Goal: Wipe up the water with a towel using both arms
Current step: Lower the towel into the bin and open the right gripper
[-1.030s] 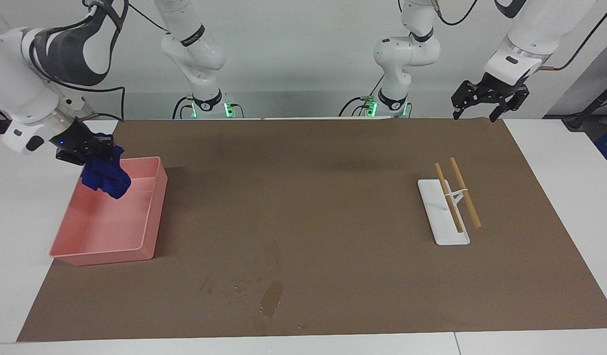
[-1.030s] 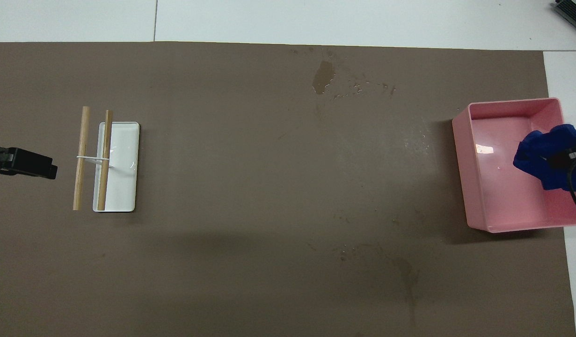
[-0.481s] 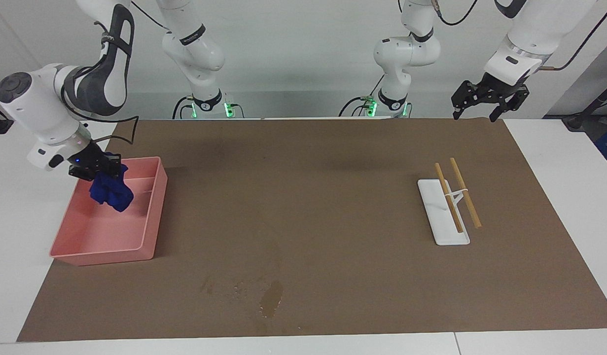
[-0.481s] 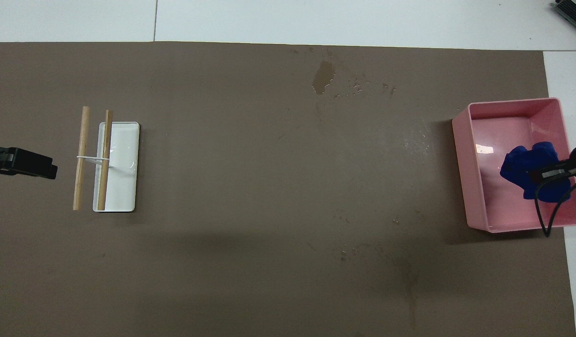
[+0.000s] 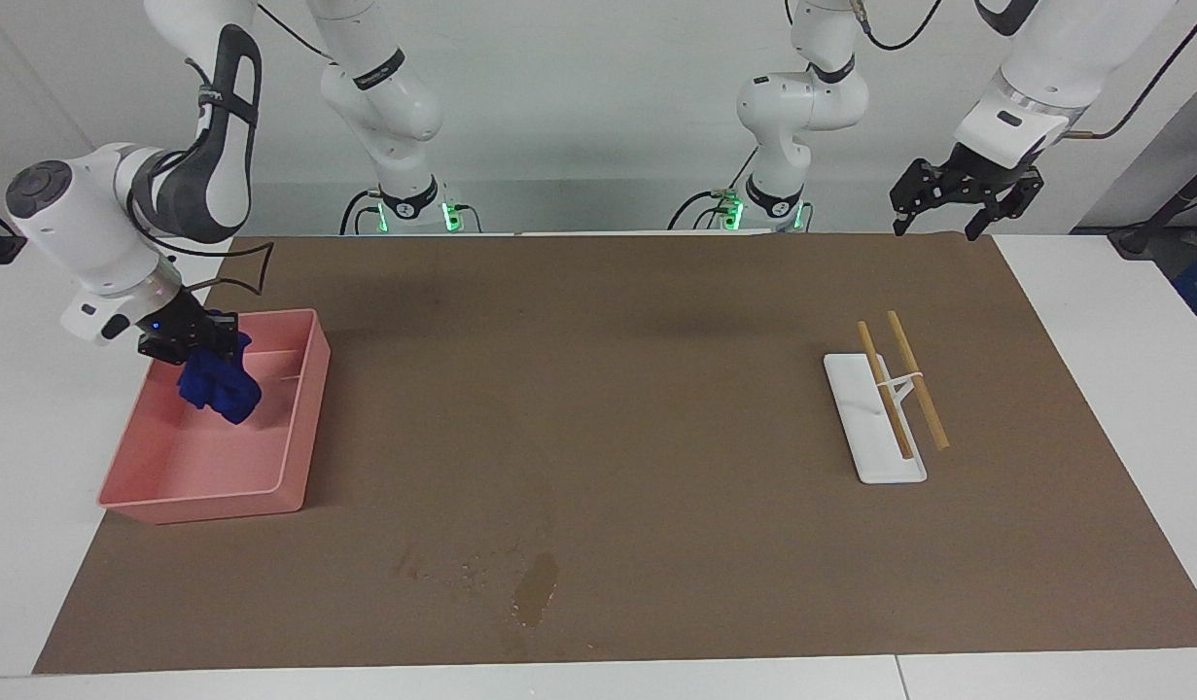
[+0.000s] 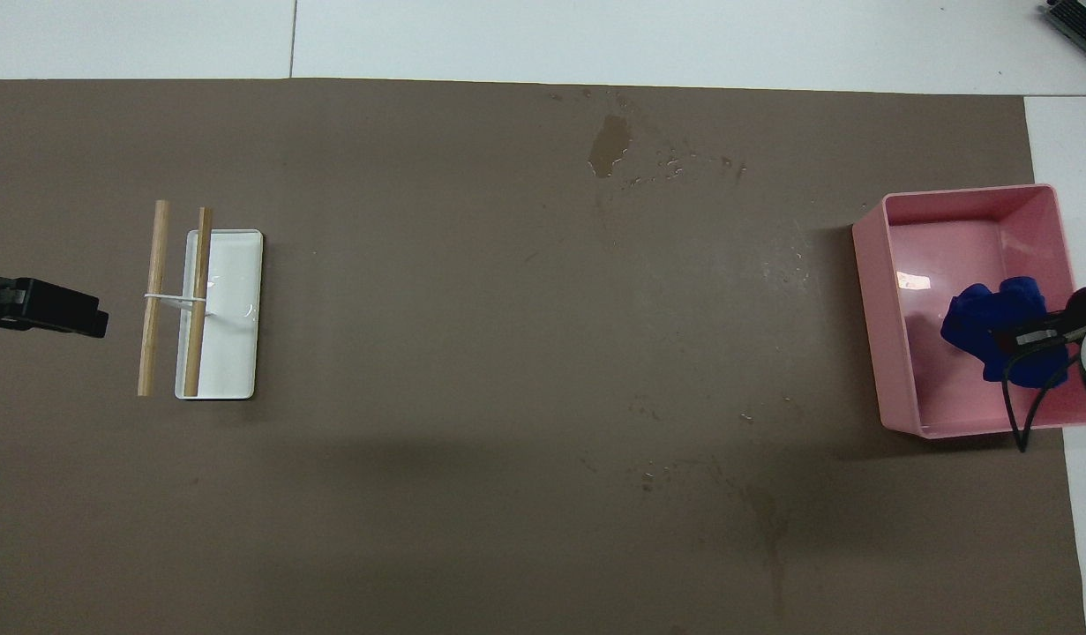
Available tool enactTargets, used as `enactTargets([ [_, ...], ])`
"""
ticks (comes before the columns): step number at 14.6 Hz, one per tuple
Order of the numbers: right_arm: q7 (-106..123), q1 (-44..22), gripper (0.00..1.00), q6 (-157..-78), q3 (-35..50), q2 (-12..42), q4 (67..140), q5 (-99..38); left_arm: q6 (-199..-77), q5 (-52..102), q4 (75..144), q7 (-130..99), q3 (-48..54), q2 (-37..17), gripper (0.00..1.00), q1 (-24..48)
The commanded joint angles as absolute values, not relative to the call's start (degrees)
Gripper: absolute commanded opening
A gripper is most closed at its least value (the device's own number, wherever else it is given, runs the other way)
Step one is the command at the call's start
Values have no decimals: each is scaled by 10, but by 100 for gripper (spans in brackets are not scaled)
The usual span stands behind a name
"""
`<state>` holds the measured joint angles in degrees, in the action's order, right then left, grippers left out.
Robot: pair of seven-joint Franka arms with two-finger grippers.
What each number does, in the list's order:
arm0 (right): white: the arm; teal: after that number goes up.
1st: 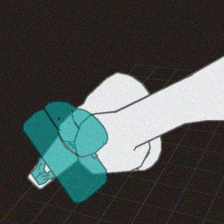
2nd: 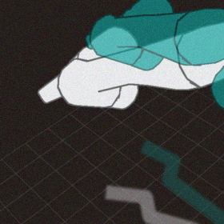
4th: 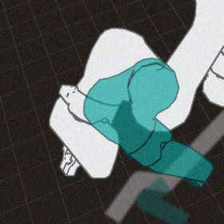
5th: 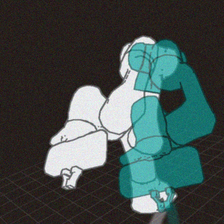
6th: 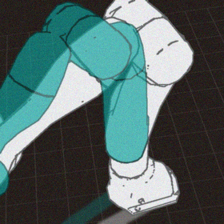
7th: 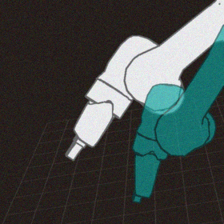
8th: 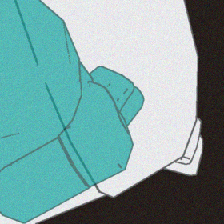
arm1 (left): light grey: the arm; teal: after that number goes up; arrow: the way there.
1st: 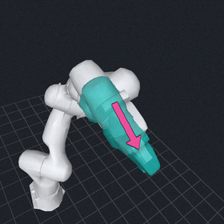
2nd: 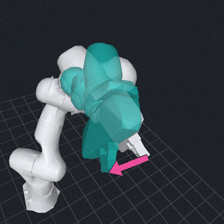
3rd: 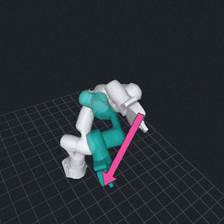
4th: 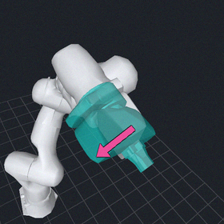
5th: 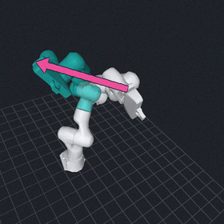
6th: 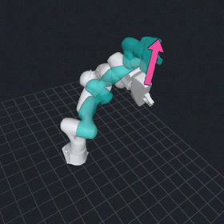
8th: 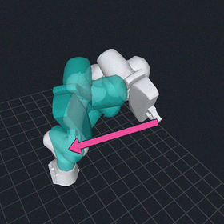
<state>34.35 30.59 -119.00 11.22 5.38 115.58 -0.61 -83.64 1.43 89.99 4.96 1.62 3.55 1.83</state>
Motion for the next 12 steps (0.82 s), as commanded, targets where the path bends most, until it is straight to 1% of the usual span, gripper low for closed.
enactTargets([
  [1,352,316,100,-1187,121,47,1155,4,-844,4,917,51,18,50,100,17],
  [2,351,312,100,-1175,122,39,1147,1,-843,4,917,51,18,50,100,17],
  [3,345,305,100,-1142,127,30,1122,1,-843,4,918,51,18,49,100,18],
  [6,254,256,100,-1037,129,20,1046,1,-843,4,917,51,18,49,100,17],
  [8,197,213,100,-981,129,3,1004,-3,-843,4,918,51,18,50,100,17],
  [10,165,186,100,-940,129,-16,975,-8,-843,4,918,51,18,50,100,17],
  [12,163,167,100,-909,133,-46,962,-21,-843,4,918,51,18,49,100,17],
])
